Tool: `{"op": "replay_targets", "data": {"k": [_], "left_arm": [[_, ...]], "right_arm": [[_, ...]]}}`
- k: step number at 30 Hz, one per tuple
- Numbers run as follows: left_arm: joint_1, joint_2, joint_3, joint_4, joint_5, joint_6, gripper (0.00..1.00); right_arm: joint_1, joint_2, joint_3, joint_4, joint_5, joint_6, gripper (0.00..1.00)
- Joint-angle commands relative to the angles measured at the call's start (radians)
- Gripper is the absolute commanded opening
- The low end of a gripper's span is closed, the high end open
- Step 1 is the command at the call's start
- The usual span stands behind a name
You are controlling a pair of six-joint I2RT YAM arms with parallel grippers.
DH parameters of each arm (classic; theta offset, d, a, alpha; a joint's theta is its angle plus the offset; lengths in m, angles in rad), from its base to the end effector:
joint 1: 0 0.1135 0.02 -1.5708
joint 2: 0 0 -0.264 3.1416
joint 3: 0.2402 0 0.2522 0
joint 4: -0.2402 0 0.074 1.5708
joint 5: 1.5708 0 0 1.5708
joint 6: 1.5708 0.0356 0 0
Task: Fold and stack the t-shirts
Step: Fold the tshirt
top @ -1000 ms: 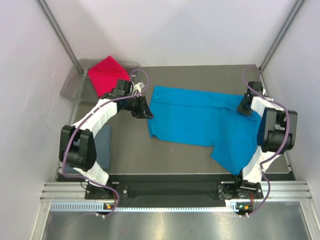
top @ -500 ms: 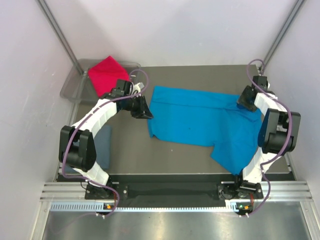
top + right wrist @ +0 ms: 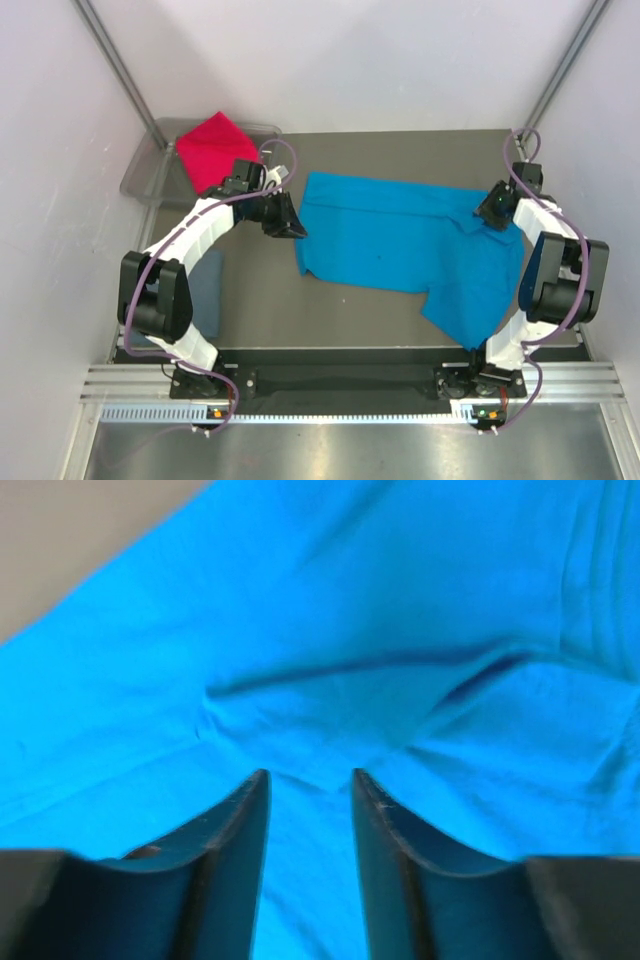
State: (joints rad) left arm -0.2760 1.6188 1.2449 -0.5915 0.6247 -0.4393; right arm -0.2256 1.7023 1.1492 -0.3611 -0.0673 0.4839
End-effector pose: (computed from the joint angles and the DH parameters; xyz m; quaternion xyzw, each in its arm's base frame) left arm 0.3226 -0.1130 0.2590 0.0172 0.9128 -0.3741 0.1630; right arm 0.3528 -0.0785 0.2108 0.3185 0.8909 0.0731 0.3155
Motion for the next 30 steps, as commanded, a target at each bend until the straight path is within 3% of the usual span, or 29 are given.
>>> {"op": "replay_targets", "data": {"k": [1, 5, 7, 10, 11, 14, 30], "left_arm": [[0.009, -0.043, -0.004, 0.018, 0.023, 0.014, 0.22], [0.017, -0.039, -0.012, 0.021, 0.026, 0.017, 0.22], [0.018, -0.034, -0.013, 0.025, 0.035, 0.014, 0.22], [0.018, -0.027, -0.013, 0.03, 0.043, 0.01, 0.22], [0.018, -0.027, -0.015, 0.032, 0.044, 0.008, 0.22], [0.018, -0.027, -0.015, 0.033, 0.044, 0.01, 0.22], [0.021, -0.013, -0.015, 0.036, 0.043, 0.002, 0.22]], "right_arm": [[-0.008, -0.092, -0.064, 0.045, -0.046, 0.033, 0.37], [-0.015, -0.136, -0.169, 0.129, -0.081, 0.114, 0.18], [-0.021, -0.136, -0.235, 0.181, -0.103, 0.151, 0.15], [-0.021, -0.096, -0.256, 0.263, -0.147, 0.17, 0.19], [-0.021, -0.072, -0.258, 0.266, -0.147, 0.165, 0.29], [-0.021, -0.04, -0.247, 0.274, -0.144, 0.136, 0.36], [-0.023, 0.039, -0.178, 0.269, -0.111, 0.091, 0.29]]}}
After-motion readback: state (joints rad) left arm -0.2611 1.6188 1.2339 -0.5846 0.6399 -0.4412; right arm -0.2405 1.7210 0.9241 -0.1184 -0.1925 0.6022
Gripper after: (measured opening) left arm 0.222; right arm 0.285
